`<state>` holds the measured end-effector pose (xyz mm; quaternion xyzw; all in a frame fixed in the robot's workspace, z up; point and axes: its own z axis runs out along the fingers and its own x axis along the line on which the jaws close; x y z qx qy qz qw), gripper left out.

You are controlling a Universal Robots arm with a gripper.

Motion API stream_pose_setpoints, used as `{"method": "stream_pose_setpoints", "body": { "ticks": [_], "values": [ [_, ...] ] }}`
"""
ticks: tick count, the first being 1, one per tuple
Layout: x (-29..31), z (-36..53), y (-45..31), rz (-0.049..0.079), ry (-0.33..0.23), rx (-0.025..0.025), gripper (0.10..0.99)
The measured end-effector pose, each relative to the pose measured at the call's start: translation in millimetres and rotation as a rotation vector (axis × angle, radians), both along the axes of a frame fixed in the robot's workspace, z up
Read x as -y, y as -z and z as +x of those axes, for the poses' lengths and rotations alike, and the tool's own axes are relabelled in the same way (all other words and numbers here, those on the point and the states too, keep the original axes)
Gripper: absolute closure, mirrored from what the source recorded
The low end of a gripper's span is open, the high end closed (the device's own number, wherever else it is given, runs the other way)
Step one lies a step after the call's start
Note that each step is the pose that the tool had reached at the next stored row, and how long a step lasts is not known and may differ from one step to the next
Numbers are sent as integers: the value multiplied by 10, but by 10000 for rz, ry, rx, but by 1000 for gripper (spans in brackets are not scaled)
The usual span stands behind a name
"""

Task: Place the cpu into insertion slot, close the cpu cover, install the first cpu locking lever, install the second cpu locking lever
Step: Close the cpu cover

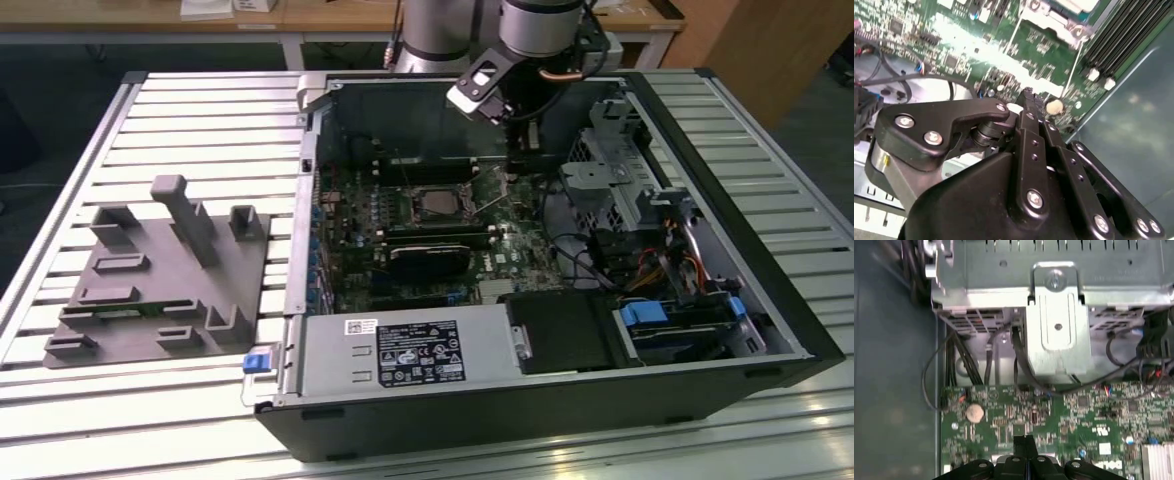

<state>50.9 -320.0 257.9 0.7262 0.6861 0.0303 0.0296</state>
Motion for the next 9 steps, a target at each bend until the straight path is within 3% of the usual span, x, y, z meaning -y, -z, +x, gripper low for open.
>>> {"method": "stream_pose_setpoints", "body": {
  "ticks": [3, 9],
  "values": [
    [-1, 76, 2, 1, 0, -10, 980],
    [0, 91, 87, 1, -1, -12, 980]
  ]
}}
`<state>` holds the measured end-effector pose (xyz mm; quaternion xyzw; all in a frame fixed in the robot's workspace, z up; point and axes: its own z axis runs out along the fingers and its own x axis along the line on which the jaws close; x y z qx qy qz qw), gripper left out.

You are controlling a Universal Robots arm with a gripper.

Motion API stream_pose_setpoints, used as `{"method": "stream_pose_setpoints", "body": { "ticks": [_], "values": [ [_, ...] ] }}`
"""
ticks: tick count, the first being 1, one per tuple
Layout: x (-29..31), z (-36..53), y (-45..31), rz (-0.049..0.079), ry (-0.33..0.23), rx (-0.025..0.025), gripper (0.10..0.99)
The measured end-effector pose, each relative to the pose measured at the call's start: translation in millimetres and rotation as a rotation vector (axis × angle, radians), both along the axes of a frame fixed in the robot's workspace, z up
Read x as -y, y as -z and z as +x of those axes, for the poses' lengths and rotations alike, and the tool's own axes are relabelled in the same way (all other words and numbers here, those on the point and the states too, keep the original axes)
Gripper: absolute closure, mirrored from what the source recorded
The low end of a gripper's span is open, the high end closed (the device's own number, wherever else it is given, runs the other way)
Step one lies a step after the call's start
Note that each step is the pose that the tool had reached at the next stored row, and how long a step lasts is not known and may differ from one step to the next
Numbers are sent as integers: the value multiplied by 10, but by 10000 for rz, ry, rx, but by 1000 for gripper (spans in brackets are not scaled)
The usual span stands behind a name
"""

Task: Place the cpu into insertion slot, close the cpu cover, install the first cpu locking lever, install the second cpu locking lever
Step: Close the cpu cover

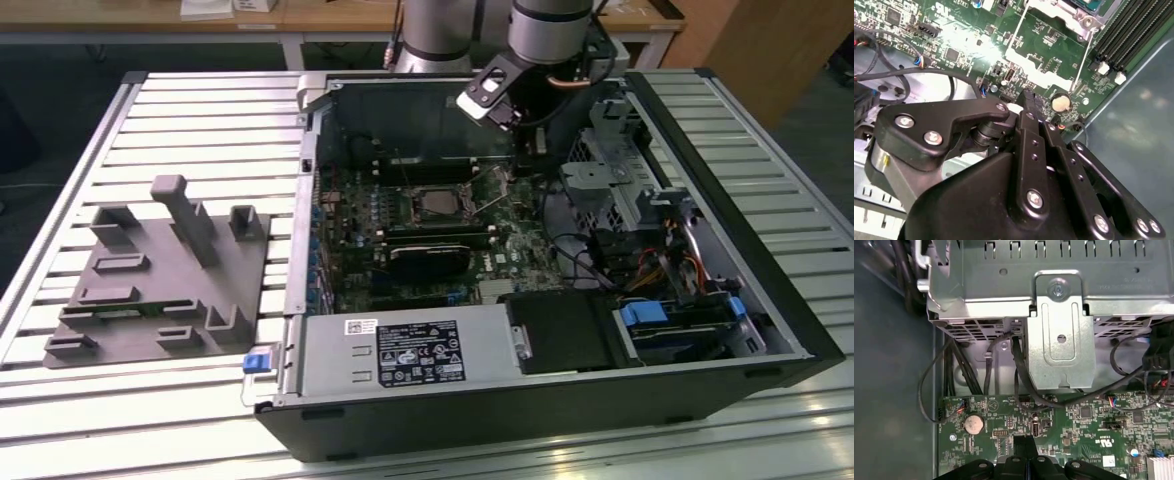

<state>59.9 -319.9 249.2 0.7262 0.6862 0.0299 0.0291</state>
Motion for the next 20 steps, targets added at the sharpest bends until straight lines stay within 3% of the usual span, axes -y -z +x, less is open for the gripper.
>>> {"method": "stream_pose_setpoints", "body": {
  "ticks": [8, 14, 15, 16, 18, 19, 20],
  "values": [
    [0, 25, 121, -1, 0, -14, 980],
    [0, 27, 125, -1, 1, -18, 980],
    [0, 28, 125, -2, -1, -60, 980],
    [0, 30, 125, -1, -1, -188, 980],
    [0, 38, 128, 0, 0, -560, 980],
    [0, 40, 129, 0, 1, -699, 980],
    [0, 40, 128, -1, 0, -708, 980]
  ]
}}
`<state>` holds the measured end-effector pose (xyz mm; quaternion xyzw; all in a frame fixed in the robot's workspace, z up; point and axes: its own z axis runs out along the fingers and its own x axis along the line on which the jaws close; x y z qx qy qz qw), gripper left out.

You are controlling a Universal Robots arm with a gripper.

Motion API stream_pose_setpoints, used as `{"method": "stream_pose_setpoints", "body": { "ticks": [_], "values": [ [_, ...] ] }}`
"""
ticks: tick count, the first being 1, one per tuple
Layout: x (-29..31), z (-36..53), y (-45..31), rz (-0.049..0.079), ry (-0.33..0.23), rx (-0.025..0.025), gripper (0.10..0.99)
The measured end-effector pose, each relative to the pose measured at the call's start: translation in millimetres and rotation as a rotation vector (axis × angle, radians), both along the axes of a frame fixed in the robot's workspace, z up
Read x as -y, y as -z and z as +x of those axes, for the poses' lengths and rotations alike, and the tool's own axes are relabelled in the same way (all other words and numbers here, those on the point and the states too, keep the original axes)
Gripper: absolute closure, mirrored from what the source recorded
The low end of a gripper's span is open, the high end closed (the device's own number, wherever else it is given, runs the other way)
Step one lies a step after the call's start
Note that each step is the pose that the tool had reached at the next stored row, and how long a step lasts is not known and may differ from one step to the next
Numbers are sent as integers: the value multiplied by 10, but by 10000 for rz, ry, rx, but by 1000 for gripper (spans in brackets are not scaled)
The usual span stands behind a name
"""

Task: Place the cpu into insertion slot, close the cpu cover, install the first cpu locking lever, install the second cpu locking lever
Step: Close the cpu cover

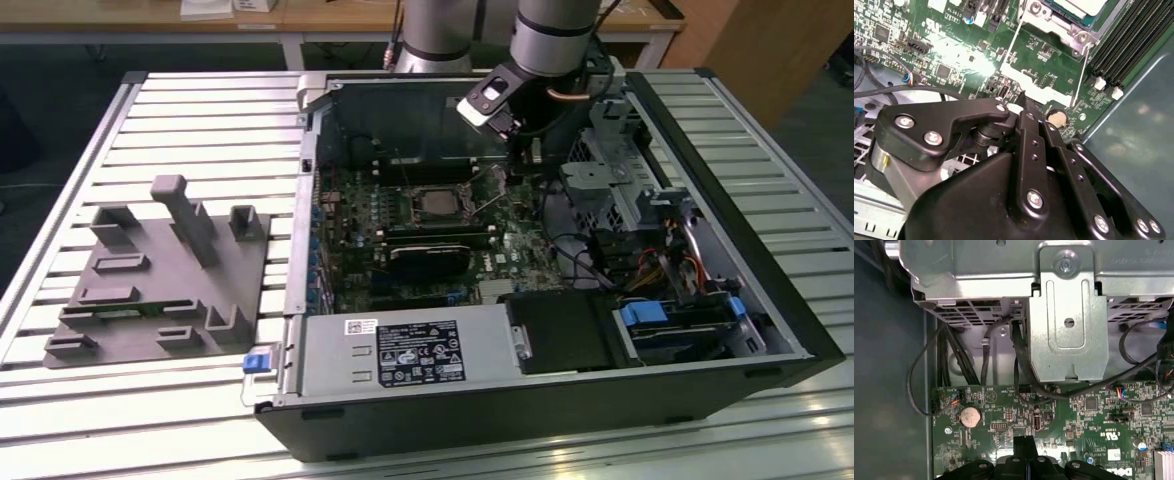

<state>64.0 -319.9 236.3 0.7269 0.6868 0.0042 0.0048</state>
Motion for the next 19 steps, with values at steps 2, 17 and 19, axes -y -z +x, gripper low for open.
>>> {"method": "stream_pose_setpoints", "body": {
  "ticks": [2, 17, 19],
  "values": [
    [0, 0, 0, 0, 1, -3, 980],
    [0, 1, -22, 31, 0, -160, 980],
    [0, 7, -22, 31, 1, -422, 980]
  ]
}}
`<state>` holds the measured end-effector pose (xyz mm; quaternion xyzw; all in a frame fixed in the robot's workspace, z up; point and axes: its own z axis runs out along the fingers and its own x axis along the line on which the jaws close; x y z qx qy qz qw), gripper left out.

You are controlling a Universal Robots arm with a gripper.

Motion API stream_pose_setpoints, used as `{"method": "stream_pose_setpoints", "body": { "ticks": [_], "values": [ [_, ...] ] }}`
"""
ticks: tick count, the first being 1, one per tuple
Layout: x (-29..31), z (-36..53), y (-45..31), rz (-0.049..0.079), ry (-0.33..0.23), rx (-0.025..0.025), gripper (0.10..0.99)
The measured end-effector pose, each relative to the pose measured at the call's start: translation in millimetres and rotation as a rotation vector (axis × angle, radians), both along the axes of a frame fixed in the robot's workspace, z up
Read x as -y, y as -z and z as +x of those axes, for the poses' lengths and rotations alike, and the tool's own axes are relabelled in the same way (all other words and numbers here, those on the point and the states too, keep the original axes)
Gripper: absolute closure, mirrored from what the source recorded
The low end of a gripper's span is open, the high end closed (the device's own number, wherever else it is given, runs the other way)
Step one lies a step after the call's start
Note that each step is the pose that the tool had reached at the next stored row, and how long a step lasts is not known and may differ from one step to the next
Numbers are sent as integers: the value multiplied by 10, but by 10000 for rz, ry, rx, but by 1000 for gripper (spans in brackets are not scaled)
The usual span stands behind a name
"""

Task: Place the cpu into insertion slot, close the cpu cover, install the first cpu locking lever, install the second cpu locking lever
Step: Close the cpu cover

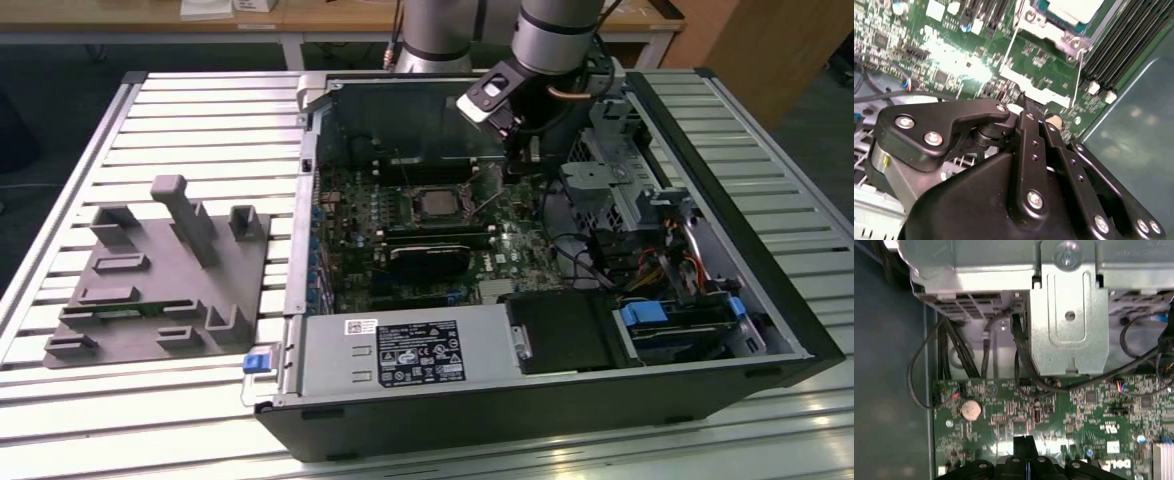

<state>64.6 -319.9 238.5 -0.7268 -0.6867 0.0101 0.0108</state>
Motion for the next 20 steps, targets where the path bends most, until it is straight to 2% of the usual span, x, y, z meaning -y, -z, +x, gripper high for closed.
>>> {"method": "stream_pose_setpoints", "body": {
  "ticks": [1, 2, 11, 15, 20],
  "values": [
    [0, 2, 0, -1, 0, -111, 980],
    [0, 2, 0, -1, 0, -136, 980],
    [0, -20, 0, 8, -1, -143, 980],
    [0, -66, -3, 43, -1, -135, 980],
    [0, -156, -3, 76, 0, -101, 980]
  ]
}}
